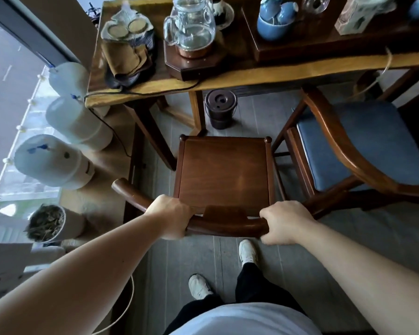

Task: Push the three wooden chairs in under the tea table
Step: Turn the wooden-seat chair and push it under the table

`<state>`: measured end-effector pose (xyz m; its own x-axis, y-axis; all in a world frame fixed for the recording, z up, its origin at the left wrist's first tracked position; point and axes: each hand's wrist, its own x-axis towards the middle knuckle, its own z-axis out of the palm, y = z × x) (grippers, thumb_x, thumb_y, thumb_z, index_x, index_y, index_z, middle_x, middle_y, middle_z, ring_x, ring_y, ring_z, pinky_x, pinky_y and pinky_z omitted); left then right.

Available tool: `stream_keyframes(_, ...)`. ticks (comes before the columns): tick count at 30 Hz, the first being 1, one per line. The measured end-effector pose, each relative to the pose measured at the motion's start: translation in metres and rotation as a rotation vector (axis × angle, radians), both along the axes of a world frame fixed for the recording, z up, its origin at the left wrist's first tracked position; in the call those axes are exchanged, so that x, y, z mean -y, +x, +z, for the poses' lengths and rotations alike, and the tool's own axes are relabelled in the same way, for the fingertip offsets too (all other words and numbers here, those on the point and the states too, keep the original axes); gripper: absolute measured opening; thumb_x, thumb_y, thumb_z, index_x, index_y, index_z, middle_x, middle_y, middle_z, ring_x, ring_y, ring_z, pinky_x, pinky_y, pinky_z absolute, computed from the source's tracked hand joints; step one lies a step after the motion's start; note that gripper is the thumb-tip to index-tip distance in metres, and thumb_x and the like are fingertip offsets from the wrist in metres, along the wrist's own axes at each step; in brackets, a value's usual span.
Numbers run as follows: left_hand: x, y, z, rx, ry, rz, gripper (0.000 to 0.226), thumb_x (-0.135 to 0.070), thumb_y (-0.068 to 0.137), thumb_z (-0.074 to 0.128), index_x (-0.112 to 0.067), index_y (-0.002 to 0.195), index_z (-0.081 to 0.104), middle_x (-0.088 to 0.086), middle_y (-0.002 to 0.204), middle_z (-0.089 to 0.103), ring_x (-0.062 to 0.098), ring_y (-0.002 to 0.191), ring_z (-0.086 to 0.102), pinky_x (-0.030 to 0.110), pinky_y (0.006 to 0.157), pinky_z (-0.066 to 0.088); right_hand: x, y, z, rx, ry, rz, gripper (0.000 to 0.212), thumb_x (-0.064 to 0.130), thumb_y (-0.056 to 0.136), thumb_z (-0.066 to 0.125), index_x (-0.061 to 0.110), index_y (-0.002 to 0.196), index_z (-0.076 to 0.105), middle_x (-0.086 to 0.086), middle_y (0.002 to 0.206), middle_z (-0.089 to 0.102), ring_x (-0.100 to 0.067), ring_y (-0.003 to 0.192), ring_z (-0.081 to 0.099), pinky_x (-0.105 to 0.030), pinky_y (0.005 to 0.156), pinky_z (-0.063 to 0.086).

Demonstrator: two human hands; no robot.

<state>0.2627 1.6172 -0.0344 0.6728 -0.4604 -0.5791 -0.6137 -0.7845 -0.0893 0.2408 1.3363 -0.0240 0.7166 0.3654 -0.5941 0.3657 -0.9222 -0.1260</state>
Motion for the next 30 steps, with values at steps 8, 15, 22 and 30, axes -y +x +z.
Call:
stream_keyframes(8,0.012,0.013,-0.001,0.020,-0.034,0.089,0.020,-0.035,0.075,0.052,-0.034,0.095,0.058,-0.011,0.067,0.057,0.014,0.062,0.055,0.029,0.057,0.041,0.026,0.006,-0.016,0.234,0.122,0.157,0.027,0.044,0.078,0.063,0.020,0.084,0.054,0.004,0.079,0.065,-0.021,0.074,0.066,-0.030,0.059,0.044)
stream_keyframes(15,0.056,0.021,0.002,0.040,-0.070,0.140,0.014,-0.033,0.076,0.053,-0.029,0.087,0.060,-0.010,0.062,0.052,0.014,0.059,0.052,0.027,0.052,0.034,0.065,0.049,-0.006,0.174,0.018,0.146,0.027,0.047,0.076,0.060,0.023,0.087,0.056,0.006,0.083,0.067,-0.022,0.079,0.065,-0.033,0.070,0.051)
stream_keyframes(22,0.060,0.034,0.002,-0.014,-0.055,0.067,0.012,-0.033,0.078,0.054,-0.032,0.089,0.057,-0.011,0.065,0.054,0.011,0.059,0.053,0.026,0.051,0.038,0.063,0.051,-0.006,0.139,0.000,0.060,0.017,0.035,0.073,0.063,0.025,0.079,0.050,0.003,0.075,0.059,-0.022,0.077,0.062,-0.031,0.068,0.044)
stream_keyframes(30,0.067,0.034,0.004,-0.004,-0.056,0.122,0.016,-0.029,0.077,0.052,-0.031,0.091,0.059,-0.010,0.064,0.055,0.012,0.061,0.054,0.028,0.055,0.040,0.078,0.049,-0.011,0.148,0.038,0.150,0.022,0.045,0.076,0.060,0.025,0.085,0.058,0.006,0.071,0.063,-0.019,0.066,0.062,-0.032,0.065,0.051)
